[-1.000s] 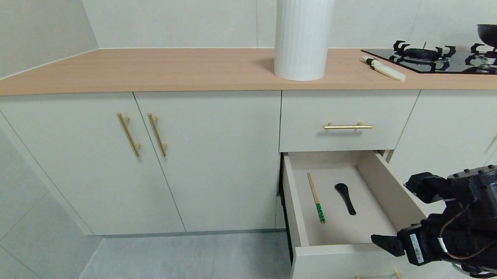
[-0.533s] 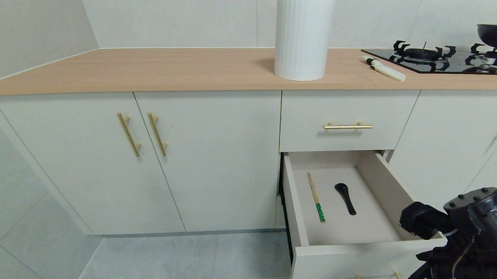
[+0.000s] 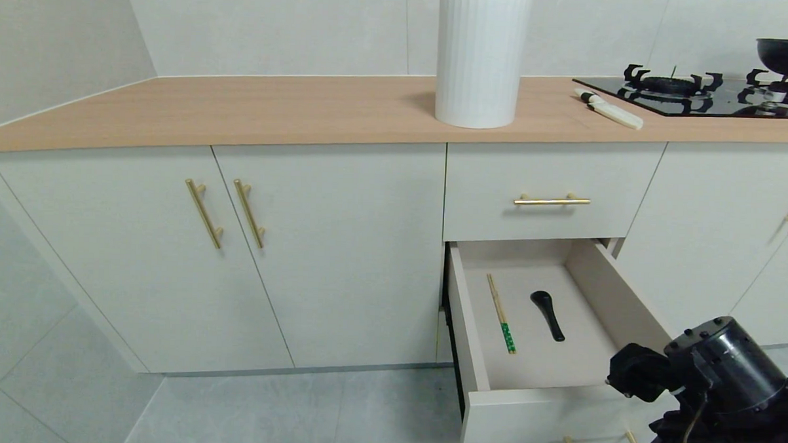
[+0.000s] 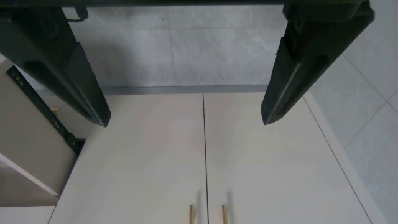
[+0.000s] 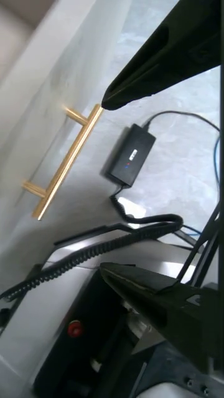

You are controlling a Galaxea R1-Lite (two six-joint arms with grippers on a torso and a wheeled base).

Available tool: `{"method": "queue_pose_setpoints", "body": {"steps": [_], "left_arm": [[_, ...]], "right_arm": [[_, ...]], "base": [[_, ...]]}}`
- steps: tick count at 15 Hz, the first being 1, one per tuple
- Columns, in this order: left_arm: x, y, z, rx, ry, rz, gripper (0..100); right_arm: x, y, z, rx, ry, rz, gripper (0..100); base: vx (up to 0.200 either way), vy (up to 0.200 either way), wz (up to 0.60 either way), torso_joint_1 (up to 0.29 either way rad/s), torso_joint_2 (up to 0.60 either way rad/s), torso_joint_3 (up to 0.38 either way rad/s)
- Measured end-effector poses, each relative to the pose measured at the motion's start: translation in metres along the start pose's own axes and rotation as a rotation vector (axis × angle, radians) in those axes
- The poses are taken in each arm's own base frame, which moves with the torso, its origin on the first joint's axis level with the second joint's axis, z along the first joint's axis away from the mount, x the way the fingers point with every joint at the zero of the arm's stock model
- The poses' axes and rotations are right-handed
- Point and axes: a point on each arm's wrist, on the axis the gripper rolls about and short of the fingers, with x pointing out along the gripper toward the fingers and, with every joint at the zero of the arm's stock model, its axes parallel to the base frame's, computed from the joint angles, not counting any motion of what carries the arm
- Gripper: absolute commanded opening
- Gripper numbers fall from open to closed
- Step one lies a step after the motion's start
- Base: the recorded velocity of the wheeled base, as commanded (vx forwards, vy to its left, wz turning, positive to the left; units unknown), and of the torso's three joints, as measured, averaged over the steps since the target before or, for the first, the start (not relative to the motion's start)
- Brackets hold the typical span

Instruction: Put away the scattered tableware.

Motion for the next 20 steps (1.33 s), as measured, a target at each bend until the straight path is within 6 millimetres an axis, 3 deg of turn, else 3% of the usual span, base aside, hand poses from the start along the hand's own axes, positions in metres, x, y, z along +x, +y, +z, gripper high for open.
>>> {"method": "queue_pose_setpoints", "body": {"steps": [4, 9, 20], "left_arm": [[0.000, 0.000, 0.000, 0.000, 0.000, 0.000, 100], [0.000, 0.000, 0.000, -0.001, 0.000, 0.000, 100], [0.000, 0.000, 0.000, 0.000, 0.000, 0.000, 100]], "right_arm": [[0.013, 0.001, 0.006, 0.028, 0.001, -0.011, 100], [0.034, -0.003, 0.022, 0.184, -0.043, -0.128, 100], [0.057, -0.019, 0.044, 0.303, -0.037, -0.206, 100]], "base": [[0.000, 0.000, 0.00, 0.000, 0.00, 0.000], [0.000, 0.000, 0.00, 0.000, 0.00, 0.000], [0.000, 0.000, 0.00, 0.000, 0.00, 0.000]]}}
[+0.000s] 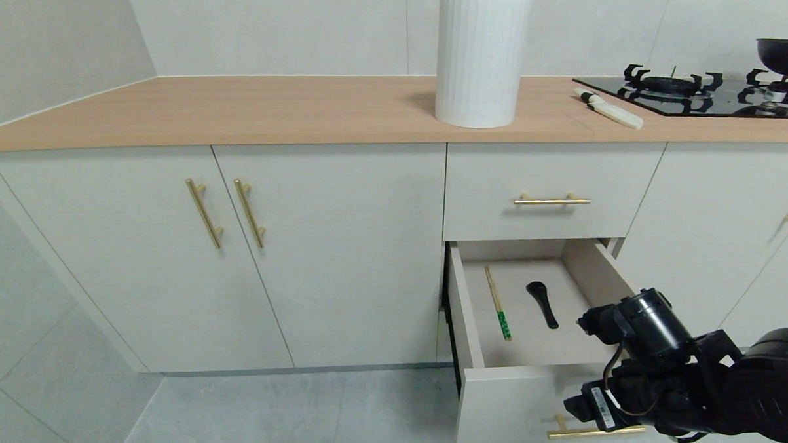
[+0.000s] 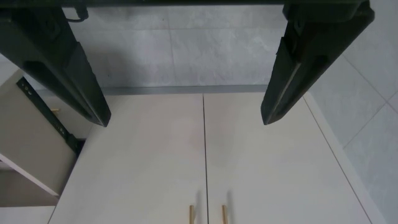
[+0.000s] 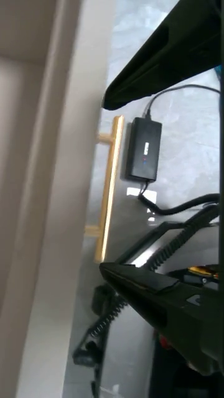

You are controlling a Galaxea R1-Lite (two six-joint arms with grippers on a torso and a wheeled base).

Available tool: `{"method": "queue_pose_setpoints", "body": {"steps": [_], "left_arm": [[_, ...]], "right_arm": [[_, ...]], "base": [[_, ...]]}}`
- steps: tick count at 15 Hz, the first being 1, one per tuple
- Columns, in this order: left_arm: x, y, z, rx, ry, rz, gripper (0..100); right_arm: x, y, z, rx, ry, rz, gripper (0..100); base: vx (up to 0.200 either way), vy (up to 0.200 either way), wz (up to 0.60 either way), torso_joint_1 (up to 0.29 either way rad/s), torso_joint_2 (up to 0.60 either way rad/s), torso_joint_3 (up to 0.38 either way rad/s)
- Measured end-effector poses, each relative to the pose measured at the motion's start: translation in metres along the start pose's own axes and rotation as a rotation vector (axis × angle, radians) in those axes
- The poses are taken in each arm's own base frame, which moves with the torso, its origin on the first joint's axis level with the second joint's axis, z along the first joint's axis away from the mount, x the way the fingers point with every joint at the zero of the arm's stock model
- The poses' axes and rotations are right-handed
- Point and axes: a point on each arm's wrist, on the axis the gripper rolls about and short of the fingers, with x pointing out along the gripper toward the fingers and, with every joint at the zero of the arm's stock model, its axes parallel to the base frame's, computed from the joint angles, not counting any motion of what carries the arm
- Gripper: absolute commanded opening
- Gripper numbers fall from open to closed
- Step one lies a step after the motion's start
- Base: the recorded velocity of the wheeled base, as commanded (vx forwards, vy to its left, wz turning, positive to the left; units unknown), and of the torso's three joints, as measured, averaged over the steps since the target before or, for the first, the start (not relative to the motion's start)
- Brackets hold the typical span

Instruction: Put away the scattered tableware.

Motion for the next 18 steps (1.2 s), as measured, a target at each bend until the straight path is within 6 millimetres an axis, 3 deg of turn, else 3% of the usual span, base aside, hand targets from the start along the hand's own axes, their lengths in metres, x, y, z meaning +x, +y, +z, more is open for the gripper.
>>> {"method": "queue_pose_setpoints", "body": {"steps": [6, 18], "left_arm": [[0.000, 0.000, 0.000, 0.000, 0.000, 0.000, 100], [0.000, 0.000, 0.000, 0.000, 0.000, 0.000, 100]], "right_arm": [[0.021, 0.001, 0.023, 0.045, -0.057, -0.009, 100], [0.063, -0.001, 0.043, 0.136, -0.229, -0.013, 100]], "base": [[0.000, 0.000, 0.00, 0.000, 0.00, 0.000], [0.000, 0.000, 0.00, 0.000, 0.00, 0.000]]}}
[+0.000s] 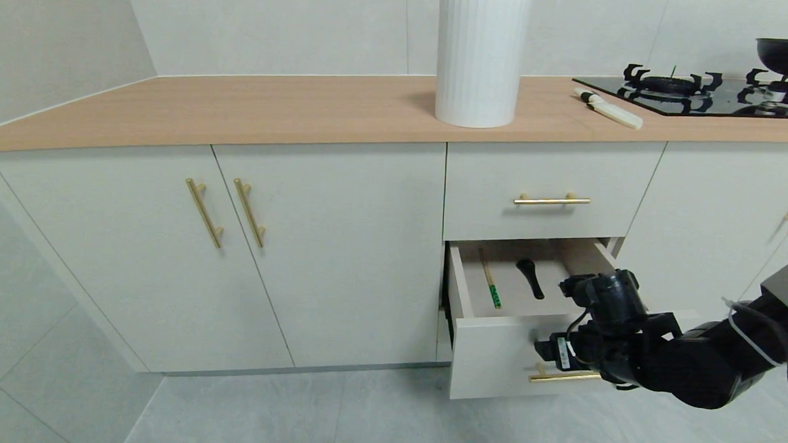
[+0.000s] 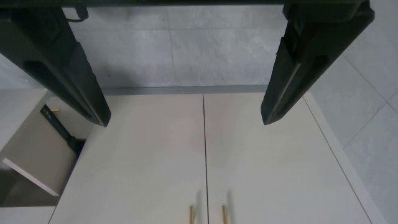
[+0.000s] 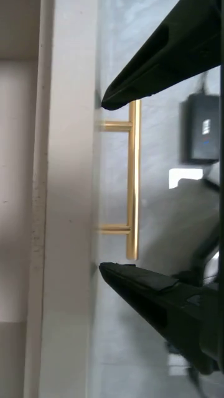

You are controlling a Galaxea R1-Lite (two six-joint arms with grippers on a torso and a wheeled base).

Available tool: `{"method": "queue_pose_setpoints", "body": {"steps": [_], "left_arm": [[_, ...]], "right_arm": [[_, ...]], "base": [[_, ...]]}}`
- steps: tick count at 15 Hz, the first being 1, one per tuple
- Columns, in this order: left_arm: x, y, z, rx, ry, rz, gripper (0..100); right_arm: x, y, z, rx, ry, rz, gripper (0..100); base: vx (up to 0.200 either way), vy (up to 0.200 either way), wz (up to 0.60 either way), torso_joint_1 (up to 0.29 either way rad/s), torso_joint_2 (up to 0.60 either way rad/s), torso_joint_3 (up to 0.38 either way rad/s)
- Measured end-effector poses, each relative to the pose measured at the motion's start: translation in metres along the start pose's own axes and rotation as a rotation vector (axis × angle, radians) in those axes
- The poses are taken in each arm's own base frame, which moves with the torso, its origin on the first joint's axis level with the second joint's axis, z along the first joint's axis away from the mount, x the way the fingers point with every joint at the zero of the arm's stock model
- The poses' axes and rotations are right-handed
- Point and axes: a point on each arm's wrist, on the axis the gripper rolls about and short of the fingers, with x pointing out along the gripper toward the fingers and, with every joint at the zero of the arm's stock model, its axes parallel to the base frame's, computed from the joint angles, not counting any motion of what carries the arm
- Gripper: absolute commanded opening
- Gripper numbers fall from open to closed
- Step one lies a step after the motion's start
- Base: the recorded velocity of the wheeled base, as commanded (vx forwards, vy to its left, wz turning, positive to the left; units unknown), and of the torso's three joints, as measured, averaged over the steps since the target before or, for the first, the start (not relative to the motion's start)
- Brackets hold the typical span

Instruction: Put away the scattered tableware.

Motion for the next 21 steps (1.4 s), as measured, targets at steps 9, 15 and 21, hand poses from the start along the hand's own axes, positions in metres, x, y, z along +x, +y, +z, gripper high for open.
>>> {"method": "queue_pose_setpoints", "body": {"steps": [9, 15, 21], "left_arm": [[0.000, 0.000, 0.000, 0.000, -0.001, 0.000, 100], [0.000, 0.000, 0.000, 0.000, 0.000, 0.000, 100], [0.000, 0.000, 0.000, 0.000, 0.000, 0.000, 100]], "right_arm": [[0.059, -0.002, -0.001, 0.120, -0.288, -0.056, 100], [0.096, -0.014, 0.006, 0.197, -0.405, -0.089, 100], [0.123, -0.021, 0.019, 0.266, -0.529, -0.159, 100]], "base": [[0.000, 0.000, 0.00, 0.000, 0.00, 0.000], [0.000, 0.000, 0.00, 0.000, 0.00, 0.000], [0.000, 0.000, 0.00, 0.000, 0.00, 0.000]]}}
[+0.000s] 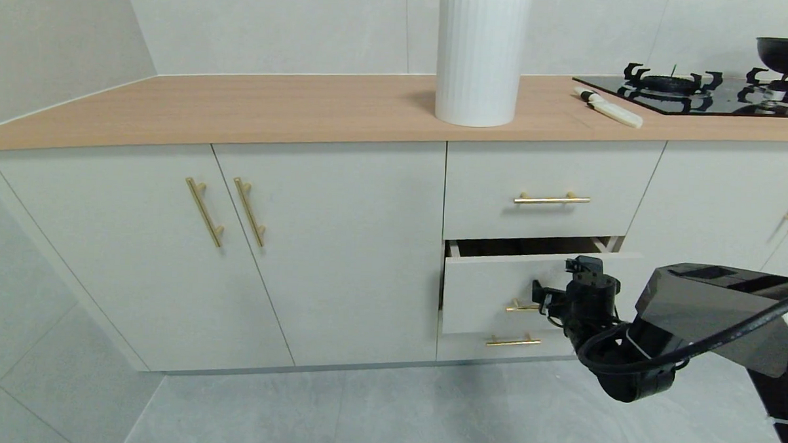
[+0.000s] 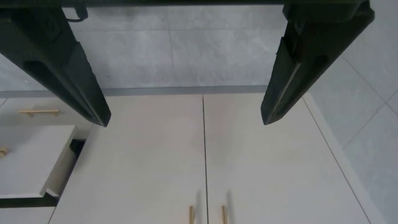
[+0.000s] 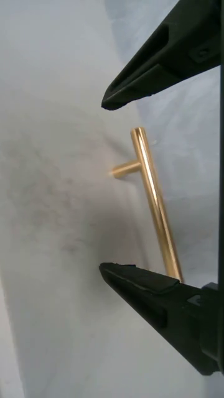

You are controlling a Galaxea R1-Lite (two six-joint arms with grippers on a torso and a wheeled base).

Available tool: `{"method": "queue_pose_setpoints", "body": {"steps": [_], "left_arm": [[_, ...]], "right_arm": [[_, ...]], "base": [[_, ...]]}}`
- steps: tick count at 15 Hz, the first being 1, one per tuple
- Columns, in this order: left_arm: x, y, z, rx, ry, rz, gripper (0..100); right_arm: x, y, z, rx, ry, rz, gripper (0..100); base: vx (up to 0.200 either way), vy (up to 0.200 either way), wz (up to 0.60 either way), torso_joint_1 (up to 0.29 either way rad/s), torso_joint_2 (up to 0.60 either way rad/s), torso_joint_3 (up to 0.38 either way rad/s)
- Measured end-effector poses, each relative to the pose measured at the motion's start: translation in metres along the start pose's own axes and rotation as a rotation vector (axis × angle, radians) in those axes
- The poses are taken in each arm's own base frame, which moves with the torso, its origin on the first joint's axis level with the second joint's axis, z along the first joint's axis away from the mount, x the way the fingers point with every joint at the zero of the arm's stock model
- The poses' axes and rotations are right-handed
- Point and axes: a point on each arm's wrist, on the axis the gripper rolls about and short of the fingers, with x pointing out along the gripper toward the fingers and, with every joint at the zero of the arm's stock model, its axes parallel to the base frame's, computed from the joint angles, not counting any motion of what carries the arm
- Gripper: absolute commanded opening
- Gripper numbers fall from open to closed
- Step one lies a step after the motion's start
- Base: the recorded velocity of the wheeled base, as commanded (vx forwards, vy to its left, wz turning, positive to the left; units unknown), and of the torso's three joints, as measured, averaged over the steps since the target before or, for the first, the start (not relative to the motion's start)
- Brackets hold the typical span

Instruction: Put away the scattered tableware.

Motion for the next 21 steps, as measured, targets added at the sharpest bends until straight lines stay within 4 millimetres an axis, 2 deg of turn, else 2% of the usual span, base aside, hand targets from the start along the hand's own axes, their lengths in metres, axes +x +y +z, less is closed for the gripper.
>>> {"method": "queue_pose_setpoints", "body": {"steps": [12, 21], "left_arm": [[0.000, 0.000, 0.000, 0.000, 0.000, 0.000, 100], [0.000, 0.000, 0.000, 0.000, 0.000, 0.000, 100]], "right_arm": [[0.048, -0.006, 0.004, 0.075, -0.159, -0.046, 100], [0.068, -0.014, 0.004, 0.099, -0.210, -0.100, 100]], "base": [[0.000, 0.000, 0.00, 0.000, 0.00, 0.000], [0.000, 0.000, 0.00, 0.000, 0.00, 0.000]]}}
